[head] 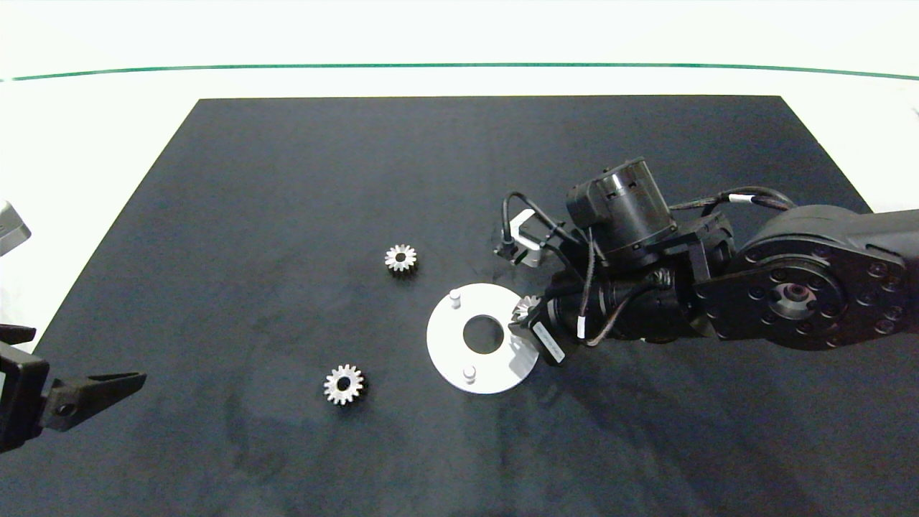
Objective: Install three planetary gears onto the carrier pins
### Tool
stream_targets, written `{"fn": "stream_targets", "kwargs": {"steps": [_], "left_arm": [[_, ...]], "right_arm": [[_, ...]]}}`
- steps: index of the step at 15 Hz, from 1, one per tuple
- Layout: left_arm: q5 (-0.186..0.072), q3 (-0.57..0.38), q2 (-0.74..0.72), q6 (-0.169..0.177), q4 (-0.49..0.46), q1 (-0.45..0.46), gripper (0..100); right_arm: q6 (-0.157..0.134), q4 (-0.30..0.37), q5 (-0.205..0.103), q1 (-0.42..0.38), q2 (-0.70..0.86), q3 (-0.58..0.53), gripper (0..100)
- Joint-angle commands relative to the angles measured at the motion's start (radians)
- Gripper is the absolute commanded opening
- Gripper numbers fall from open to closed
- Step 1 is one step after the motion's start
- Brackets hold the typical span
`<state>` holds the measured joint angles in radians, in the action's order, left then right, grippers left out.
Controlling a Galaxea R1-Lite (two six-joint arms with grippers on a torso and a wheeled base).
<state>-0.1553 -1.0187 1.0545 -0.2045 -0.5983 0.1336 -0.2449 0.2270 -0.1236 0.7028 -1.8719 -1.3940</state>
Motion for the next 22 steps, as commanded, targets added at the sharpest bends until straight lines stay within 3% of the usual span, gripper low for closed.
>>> {"fn": "stream_targets", "kwargs": {"steps": [1, 7, 8, 14, 16, 17, 19, 21, 22], "left_arm": [[-0.001, 0.0, 0.001, -0.001, -0.003, 0.0, 100], [-0.001, 0.0, 0.001, -0.001, -0.003, 0.003, 100], [-0.003, 0.0, 0.001, -0.001, -0.003, 0.003, 100], [-0.001, 0.0, 0.001, -0.001, -0.003, 0.003, 100], [-0.001, 0.0, 0.001, -0.001, -0.003, 0.003, 100], [-0.001, 0.0, 0.004, 0.002, -0.003, 0.003, 100], [0.01, -0.001, 0.053, 0.017, 0.006, 0.05, 100], [0.01, -0.001, 0.099, 0.091, 0.045, 0.127, 100], [0.005, -0.001, 0.137, 0.178, 0.091, 0.225, 100]], "right_arm": [[-0.002, 0.006, -0.002, 0.0, 0.004, 0.003, 19], [0.009, 0.005, 0.001, 0.001, 0.004, 0.01, 19], [0.01, 0.003, 0.001, 0.001, 0.002, 0.01, 100], [0.01, 0.003, -0.004, 0.003, 0.01, 0.013, 100], [0.027, 0.005, -0.007, -0.002, 0.054, 0.026, 100], [0.032, 0.005, -0.027, -0.006, 0.109, 0.066, 100], [0.022, 0.0, -0.133, -0.017, 0.266, 0.225, 100], [-0.001, -0.012, -0.149, -0.037, 0.404, 0.345, 100], [-0.022, -0.014, -0.151, -0.069, 0.501, 0.408, 100]]}}
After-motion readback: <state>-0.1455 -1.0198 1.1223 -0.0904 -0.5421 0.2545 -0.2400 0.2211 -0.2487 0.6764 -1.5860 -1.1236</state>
